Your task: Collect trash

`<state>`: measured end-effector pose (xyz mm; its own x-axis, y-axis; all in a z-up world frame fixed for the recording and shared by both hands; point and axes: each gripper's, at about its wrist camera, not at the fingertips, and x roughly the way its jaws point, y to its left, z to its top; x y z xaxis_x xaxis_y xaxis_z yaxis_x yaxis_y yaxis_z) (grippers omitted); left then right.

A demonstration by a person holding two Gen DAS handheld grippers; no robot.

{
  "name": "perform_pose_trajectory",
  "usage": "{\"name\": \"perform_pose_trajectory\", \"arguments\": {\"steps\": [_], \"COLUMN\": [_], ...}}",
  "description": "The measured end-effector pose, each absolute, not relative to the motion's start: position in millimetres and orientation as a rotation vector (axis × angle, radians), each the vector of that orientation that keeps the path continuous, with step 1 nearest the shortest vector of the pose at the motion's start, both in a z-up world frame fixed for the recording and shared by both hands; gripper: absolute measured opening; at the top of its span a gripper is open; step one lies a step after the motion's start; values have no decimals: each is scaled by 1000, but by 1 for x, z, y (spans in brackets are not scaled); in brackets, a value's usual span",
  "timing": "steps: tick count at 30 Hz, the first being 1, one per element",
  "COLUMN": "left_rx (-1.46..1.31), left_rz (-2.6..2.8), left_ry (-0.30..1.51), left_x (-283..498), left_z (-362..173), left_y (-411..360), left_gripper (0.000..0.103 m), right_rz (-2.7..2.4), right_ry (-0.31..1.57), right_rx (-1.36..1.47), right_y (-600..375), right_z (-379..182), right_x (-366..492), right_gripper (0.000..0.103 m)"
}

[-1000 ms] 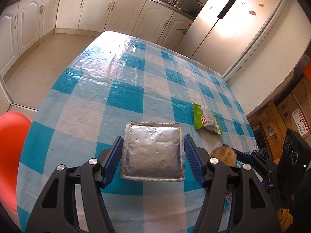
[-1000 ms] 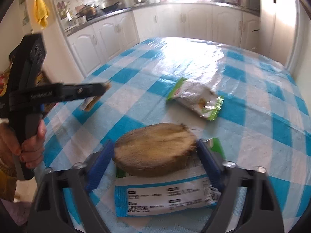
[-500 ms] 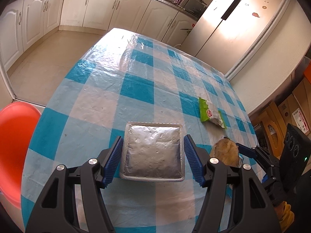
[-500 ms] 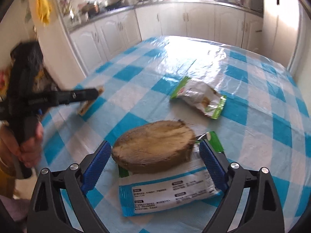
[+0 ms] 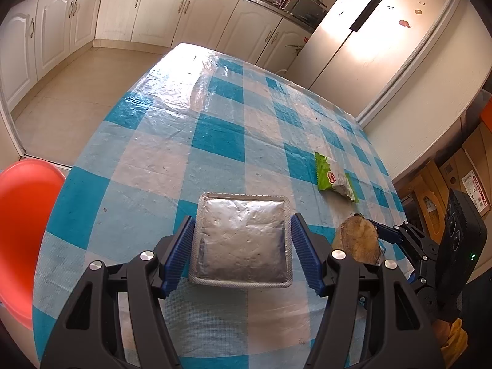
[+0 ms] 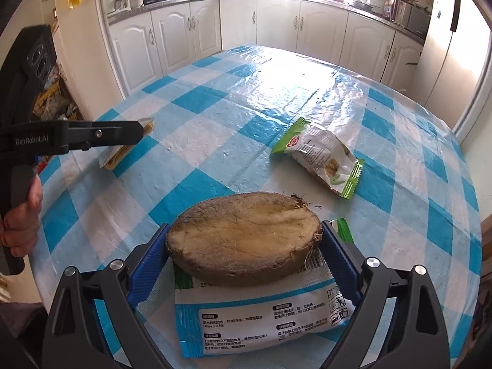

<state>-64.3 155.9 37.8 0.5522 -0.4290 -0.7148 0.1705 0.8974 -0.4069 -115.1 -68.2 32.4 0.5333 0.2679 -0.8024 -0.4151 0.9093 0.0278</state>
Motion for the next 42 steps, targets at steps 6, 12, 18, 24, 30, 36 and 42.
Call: {"name": "perform_pose_trajectory", "arguments": {"steps": [6,12,18,24,30,36,42], "left_rx": [-317,-329,-347,-367,-393,-432,-464], "left_rz": [-360,-347,-319,-275,-206,-123,-32], "left_ry": [913,897,870,840,813,789,768], "left_x": [-66,-71,-79,-90,-104,-115,-125], "left_z": [39,43,50,57,59,60,60], "left_y": [159,170,187,213,245,282,316], "left_gripper": [64,64,64,64,64,64,64], "right_rz": [411,414,448,502,572,652,737], "right_ry": [913,892,887,874,862,847,846], "right_rx": [-114,-97,-80,-92,-122,-179,-228], "right_y": [-74,-70,-57,-29,6,50,94], "right_z": [37,48,59,69,78,86,89], "right_x": [-114,-114,-109,-107,-106,-109,-108], "right_gripper": [91,91,91,91,91,91,91]}}
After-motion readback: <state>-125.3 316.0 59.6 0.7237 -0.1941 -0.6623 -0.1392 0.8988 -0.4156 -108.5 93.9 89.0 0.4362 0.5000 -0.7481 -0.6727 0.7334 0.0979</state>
